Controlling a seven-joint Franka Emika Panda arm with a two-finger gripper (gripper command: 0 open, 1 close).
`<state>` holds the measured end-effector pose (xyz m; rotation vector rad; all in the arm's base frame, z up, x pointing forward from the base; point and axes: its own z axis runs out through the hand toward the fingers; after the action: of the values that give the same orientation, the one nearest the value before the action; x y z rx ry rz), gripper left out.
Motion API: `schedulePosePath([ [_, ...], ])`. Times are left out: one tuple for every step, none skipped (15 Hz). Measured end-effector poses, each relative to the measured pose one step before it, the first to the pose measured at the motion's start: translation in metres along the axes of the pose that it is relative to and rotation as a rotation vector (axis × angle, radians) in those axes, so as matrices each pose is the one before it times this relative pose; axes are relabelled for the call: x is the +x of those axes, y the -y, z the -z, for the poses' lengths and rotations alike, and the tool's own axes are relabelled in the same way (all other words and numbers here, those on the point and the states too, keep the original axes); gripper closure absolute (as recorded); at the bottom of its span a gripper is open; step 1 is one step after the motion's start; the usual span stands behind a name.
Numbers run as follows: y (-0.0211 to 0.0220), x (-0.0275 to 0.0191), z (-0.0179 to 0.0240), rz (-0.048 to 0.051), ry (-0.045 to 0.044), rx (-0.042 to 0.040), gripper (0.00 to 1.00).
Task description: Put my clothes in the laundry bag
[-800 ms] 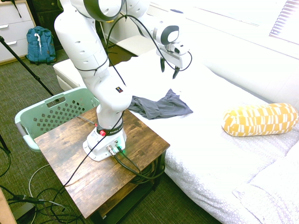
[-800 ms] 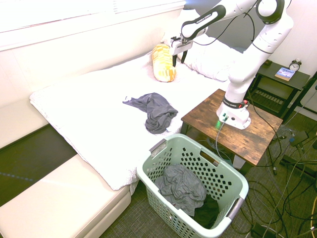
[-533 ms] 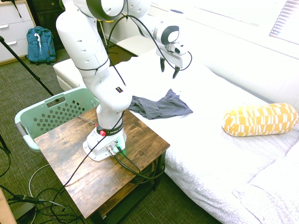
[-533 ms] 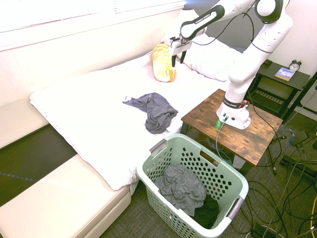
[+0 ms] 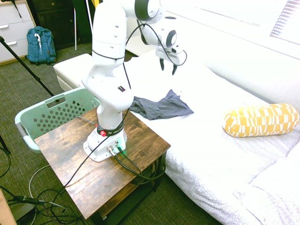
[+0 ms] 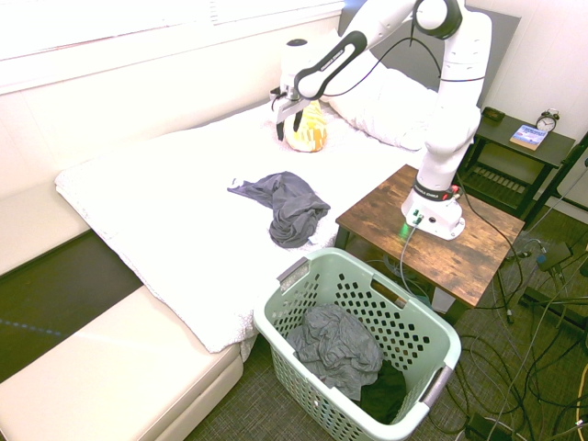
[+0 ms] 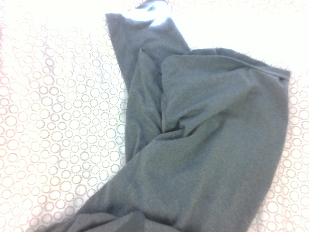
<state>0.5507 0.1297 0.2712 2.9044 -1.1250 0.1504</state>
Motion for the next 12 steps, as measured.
schedulePosePath([
  [0.00740,0.00621,-0.02775,-0.00093,0.01147,-0.01235,0.00],
  [0.00657,0.00646,-0.02927,-0.00057,0.00646,-0.01560,0.00],
  [0.00687,0.00561,-0.02879,-0.00064,0.00326,-0.00965,0.00],
  [0.00719,0.00335,-0.02951,-0.00003,0.00785,-0.00520,0.00],
  [0.00630,0.00073,-0.02932,0.00179,0.01262,-0.00356,0.00],
  [0.00597,-0.00033,-0.03006,-0.00283,0.01331,-0.00717,0.00],
  [0.00740,-0.00078,-0.02901,-0.00675,0.01351,-0.00889,0.00],
  [0.00884,-0.00072,-0.02560,-0.00488,0.00707,-0.00690,0.00],
  [0.00824,-0.00226,-0.02516,-0.00156,0.00394,-0.00756,0.00],
  [0.00854,-0.00310,-0.02208,0.00175,0.00212,-0.00657,0.00],
  [0.00755,-0.00284,-0.01971,0.00431,-0.00223,-0.01305,0.00],
  [0.00578,-0.00116,-0.01482,0.00350,-0.01385,-0.02185,0.00],
])
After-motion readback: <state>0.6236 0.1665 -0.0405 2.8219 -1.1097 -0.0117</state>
